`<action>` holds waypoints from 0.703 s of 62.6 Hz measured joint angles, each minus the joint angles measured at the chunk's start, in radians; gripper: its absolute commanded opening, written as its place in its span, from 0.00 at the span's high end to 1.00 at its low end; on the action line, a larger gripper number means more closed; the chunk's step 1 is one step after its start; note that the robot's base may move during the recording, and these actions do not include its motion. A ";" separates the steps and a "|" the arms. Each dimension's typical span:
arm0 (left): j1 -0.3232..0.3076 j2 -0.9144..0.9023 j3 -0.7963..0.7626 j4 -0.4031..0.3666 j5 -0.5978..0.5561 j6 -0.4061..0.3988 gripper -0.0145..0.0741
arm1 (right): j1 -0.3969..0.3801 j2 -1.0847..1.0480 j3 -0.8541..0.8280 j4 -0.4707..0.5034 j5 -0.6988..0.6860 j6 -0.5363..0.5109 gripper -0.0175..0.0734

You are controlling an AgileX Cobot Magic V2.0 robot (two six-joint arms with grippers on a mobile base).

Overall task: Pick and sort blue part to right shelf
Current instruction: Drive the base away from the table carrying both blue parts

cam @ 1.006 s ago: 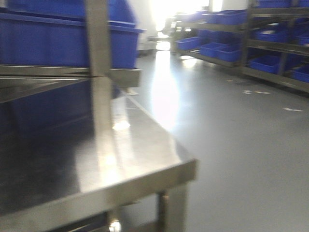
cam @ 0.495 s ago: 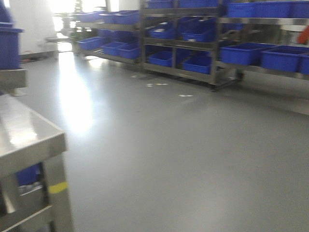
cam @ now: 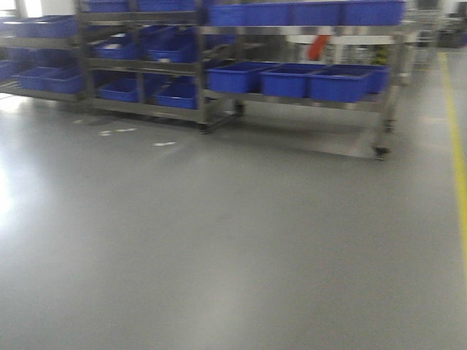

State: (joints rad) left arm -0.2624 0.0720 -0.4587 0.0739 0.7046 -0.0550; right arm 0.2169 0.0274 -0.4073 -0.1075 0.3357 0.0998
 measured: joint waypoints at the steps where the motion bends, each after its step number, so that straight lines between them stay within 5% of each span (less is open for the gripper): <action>1: 0.000 0.000 0.000 0.000 0.000 0.000 0.54 | 0.000 0.000 0.000 0.000 0.000 0.000 0.49; 44: 0.000 0.000 0.000 -0.004 0.001 0.000 0.54 | 0.000 0.000 0.000 0.000 0.000 -0.001 0.49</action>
State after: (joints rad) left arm -0.2624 0.0720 -0.4587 0.0702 0.7054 -0.0550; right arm 0.2169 0.0274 -0.4073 -0.1075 0.3357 0.0992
